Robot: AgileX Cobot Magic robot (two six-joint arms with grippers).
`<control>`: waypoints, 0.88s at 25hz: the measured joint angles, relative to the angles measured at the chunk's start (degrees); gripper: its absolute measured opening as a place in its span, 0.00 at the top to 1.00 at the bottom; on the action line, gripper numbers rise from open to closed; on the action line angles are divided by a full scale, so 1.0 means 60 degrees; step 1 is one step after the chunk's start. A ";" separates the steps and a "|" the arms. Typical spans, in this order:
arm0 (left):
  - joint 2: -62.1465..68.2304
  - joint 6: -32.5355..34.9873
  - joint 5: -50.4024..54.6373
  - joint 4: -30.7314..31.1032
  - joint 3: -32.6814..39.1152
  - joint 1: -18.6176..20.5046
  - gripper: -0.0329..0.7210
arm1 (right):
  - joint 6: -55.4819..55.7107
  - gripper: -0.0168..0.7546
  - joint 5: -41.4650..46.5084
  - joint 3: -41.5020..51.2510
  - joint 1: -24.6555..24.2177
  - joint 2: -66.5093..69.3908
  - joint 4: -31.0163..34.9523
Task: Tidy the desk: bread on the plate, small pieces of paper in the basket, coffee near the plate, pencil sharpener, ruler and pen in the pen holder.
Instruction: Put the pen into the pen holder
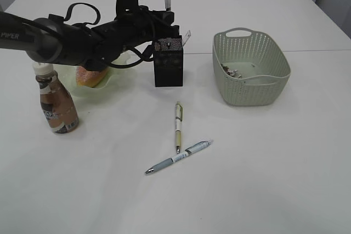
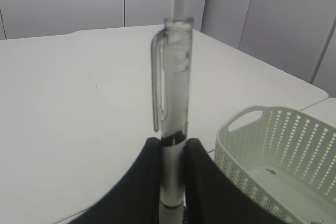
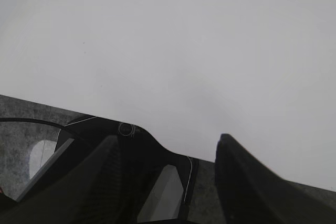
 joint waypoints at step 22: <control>0.0000 -0.0032 0.0045 -0.0006 0.0000 0.0000 0.57 | 0.0000 0.40 0.0000 0.0000 0.0000 0.0000 0.0000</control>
